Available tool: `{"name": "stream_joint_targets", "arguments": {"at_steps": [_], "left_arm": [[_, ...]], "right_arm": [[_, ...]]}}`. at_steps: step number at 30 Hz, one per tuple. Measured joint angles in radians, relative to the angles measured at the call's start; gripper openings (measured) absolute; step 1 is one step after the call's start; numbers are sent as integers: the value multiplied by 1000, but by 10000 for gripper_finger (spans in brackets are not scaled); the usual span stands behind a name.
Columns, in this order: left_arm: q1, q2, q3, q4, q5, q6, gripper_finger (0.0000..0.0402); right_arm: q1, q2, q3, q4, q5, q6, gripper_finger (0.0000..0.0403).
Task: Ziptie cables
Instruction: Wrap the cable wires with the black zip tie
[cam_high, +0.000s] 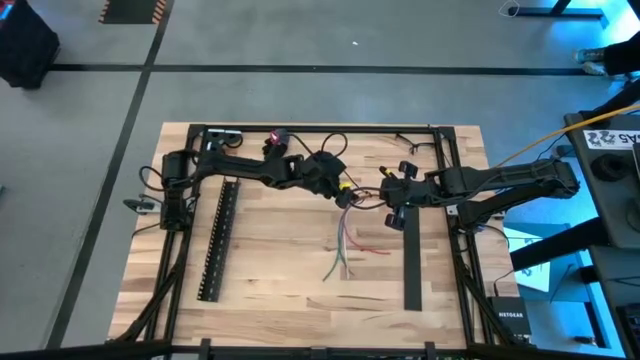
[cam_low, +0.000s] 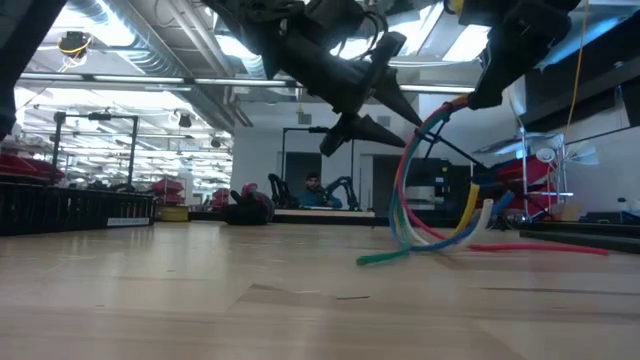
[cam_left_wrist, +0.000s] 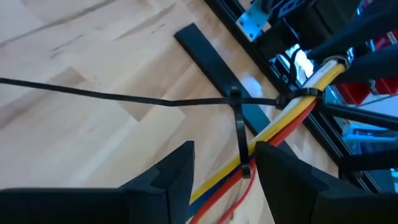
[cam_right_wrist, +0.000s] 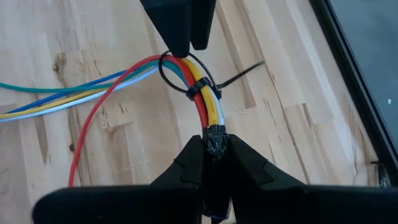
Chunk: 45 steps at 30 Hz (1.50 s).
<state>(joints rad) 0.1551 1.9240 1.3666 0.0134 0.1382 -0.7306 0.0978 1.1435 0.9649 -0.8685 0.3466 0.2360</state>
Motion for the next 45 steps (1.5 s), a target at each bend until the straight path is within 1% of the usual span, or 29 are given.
{"name": "stream_joint_targets", "arguments": {"at_steps": [5,8,12,17,19,22,29,34,40,45], "left_arm": [[1,27,0,33,2,4,164],[5,47,0,38,2,5,150],[6,56,0,60,-16,44,104],[6,56,0,53,-29,129,20],[6,56,0,52,-29,147,7],[6,56,0,18,-29,158,4],[-10,56,0,-174,-33,240,1],[-14,56,0,-203,-35,241,1],[-12,56,0,-293,-37,238,1],[-12,56,0,-276,-37,241,1]], "right_arm": [[0,0,0,0,1,1,38],[0,0,0,2,-1,2,38],[0,0,0,4,1,2,38],[0,0,0,9,1,2,38],[0,0,0,8,2,4,38],[0,-9,0,6,20,26,38],[0,-40,21,3,52,48,38],[0,-43,23,-24,67,60,38],[0,-52,23,-84,122,108,38],[0,-58,24,-77,125,108,38]]}}
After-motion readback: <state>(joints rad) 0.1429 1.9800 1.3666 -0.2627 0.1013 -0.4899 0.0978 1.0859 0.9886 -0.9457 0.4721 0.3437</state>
